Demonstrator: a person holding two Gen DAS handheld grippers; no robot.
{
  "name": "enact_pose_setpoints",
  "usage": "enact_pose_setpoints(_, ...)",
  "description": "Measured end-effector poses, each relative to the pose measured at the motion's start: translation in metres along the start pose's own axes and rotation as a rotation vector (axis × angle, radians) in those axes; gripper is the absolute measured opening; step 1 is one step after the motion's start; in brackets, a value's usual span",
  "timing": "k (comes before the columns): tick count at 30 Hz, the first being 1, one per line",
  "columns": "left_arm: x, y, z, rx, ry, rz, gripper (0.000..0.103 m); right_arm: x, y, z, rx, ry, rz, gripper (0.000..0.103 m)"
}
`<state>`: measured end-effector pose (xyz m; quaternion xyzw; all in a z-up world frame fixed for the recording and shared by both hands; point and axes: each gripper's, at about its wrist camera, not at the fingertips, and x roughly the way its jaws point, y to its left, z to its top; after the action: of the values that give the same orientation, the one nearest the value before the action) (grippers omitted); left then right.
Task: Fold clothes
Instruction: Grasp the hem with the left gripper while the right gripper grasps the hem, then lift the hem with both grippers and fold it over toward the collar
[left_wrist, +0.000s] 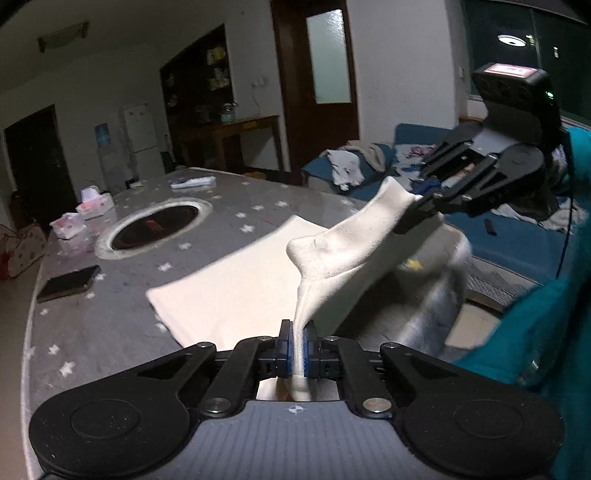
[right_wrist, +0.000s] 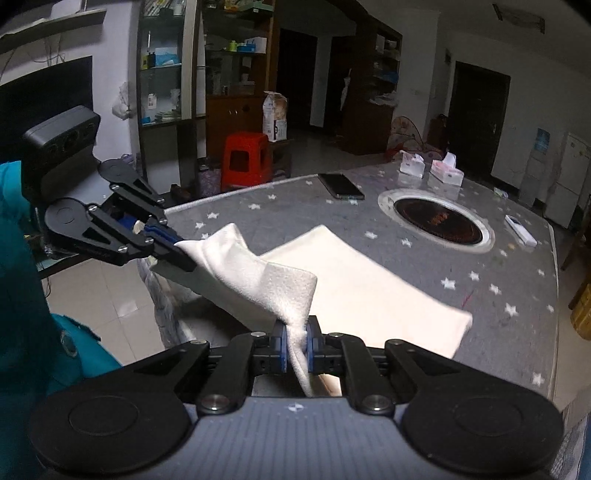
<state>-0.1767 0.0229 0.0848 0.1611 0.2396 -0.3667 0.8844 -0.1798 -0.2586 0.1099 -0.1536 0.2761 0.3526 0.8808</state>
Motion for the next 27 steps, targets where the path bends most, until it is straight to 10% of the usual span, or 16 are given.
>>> enact_pose_setpoints(12, 0.093, 0.082, 0.047, -0.051, 0.039, 0.098, 0.005, 0.076, -0.090, 0.052, 0.022, 0.031, -0.037, 0.008)
enact_pose_setpoints(27, 0.188, 0.128, 0.034, -0.166, 0.129, 0.276, 0.024, 0.170, -0.156, 0.005, 0.344, 0.045, -0.247, 0.018)
